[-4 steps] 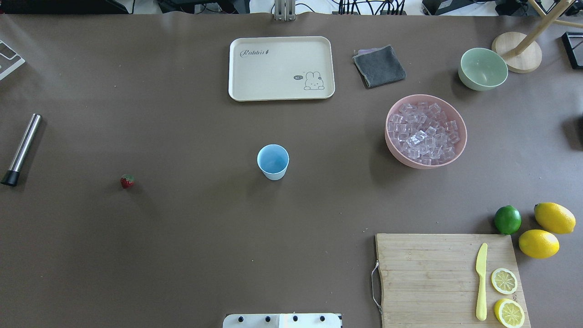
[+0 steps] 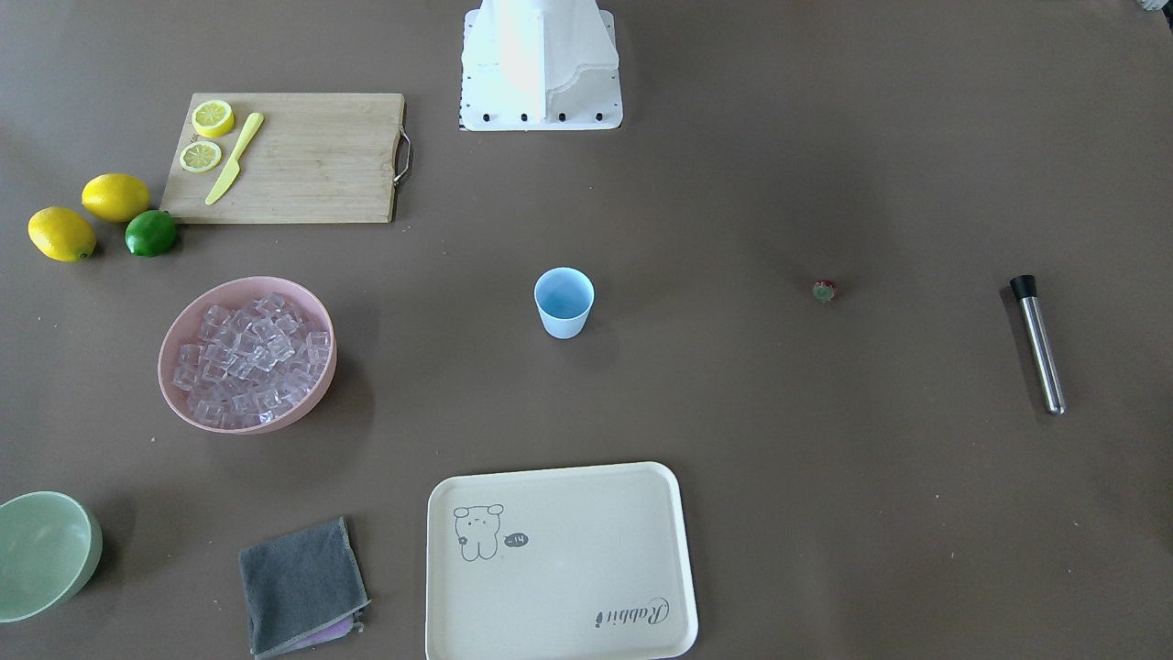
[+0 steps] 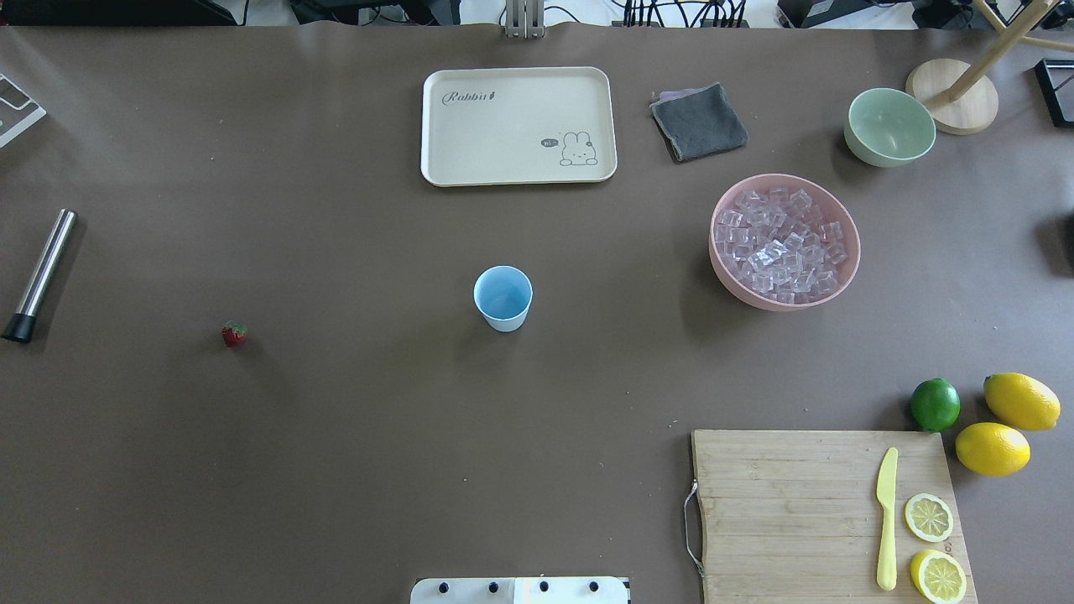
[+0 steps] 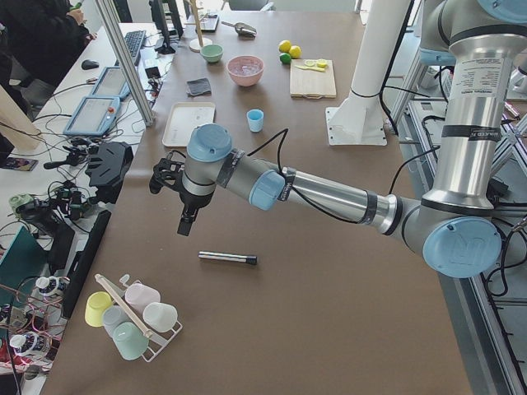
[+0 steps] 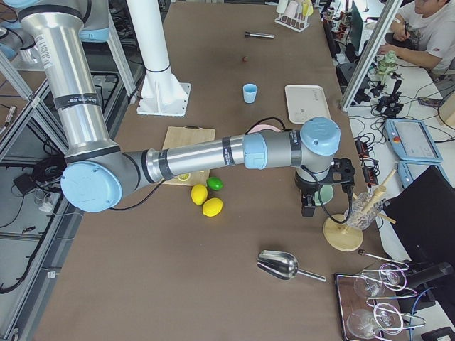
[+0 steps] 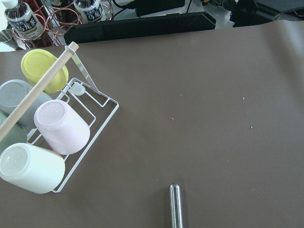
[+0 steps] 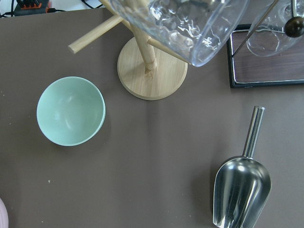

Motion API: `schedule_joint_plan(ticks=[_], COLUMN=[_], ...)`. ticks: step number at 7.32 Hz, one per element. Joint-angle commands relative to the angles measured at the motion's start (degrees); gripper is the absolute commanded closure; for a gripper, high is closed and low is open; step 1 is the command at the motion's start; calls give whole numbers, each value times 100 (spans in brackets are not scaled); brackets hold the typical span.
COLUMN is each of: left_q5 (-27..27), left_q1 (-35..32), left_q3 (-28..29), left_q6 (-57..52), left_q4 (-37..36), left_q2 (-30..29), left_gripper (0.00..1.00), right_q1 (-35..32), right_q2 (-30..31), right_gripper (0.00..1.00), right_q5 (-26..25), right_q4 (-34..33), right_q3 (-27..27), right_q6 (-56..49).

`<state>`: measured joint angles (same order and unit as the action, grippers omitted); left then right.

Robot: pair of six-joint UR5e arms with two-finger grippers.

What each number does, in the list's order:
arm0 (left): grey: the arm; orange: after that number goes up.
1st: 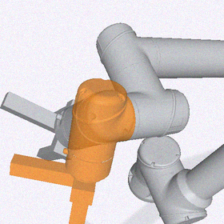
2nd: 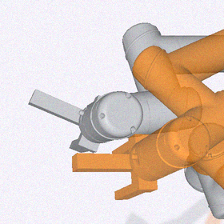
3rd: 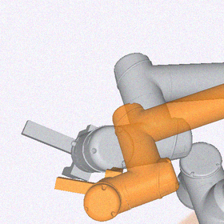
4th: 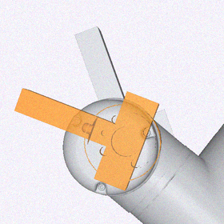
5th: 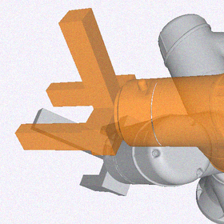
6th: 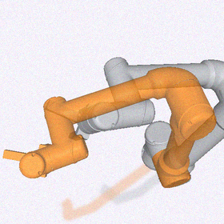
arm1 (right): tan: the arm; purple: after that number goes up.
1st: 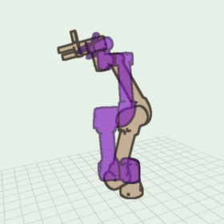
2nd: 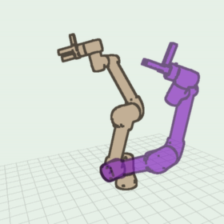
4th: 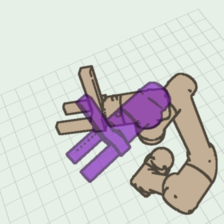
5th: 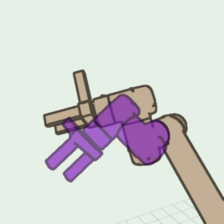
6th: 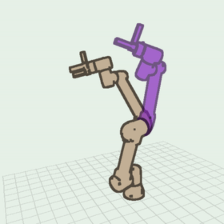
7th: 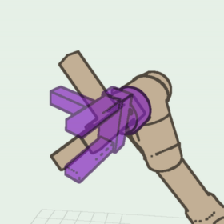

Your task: Mash ice and strawberries in cup

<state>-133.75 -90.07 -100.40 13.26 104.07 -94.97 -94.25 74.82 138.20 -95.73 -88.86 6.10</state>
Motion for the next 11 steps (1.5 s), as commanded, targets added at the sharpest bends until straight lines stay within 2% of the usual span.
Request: schedule_joint_plan(ticks=[1,3,5,6,7,8,9,10,11], left_q5=[-19,6,16,-89,-612,-704,-662,-609,-382], left_q1=[7,42,130,130,130,130,139,139,139], left_q3=[29,-15,37,-32,-41,2,-32,-24,-15], left_q6=[1,-16,-8,140,516,763,887,802,749], left_q4=[17,-35,-36,-62,-27,-44,17,52,200], left_q2=[-91,-101,-92,-74,-92,-92,-92,-66,-13], left_gripper=[2,2,2,2,2,2,2,3,3], right_q1=[-6,3,11,29,29,38,55,55,99], right_q2=[51,618,736,684,649,727,754,780,780], right_gripper=[0,0,1,1,1,1,1,0,1], right_q5=[14,110,93,110,119,172,390,418,375], right_q4=[2,10,10,10,2,10,10,10,10], right_q3=[-149,-691,-809,-757,-782,-800,-1052,-1255,-1205], right_q6=[14,58,58,76,84,398,906,963,955])
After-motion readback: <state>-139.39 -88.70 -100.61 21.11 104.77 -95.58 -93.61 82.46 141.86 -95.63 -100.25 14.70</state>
